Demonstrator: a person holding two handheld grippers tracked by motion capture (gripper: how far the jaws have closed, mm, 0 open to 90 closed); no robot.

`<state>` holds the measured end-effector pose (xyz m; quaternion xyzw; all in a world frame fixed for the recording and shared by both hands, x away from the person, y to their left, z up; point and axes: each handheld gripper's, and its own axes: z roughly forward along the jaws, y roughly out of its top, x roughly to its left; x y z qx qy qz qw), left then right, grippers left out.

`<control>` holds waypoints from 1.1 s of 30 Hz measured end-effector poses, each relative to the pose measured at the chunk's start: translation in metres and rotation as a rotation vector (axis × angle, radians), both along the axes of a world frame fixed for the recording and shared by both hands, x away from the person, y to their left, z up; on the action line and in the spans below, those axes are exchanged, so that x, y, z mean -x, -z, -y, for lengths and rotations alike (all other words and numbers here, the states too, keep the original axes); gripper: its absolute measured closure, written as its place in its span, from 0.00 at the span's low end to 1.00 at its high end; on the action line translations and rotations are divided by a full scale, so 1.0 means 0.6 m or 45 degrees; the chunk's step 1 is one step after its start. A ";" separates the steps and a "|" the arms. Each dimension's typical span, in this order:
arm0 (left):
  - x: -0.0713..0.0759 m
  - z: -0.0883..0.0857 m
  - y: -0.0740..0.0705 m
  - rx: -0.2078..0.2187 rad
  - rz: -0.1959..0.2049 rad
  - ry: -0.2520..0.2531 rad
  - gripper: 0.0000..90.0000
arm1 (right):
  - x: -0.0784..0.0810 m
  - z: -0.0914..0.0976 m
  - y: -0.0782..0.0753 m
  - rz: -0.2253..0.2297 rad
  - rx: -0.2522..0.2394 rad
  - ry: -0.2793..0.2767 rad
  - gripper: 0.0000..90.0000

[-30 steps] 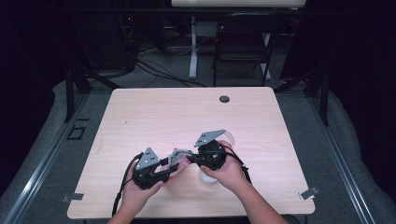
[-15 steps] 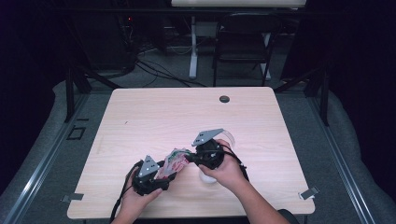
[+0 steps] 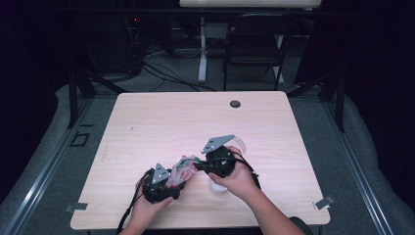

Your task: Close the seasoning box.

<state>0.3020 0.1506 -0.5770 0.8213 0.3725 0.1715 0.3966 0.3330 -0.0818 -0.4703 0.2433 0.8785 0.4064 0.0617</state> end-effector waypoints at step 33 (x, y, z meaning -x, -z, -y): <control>-0.024 0.014 0.019 -0.106 -0.104 -0.040 0.17 | 0.009 0.001 0.003 -0.001 -0.018 -0.004 1.00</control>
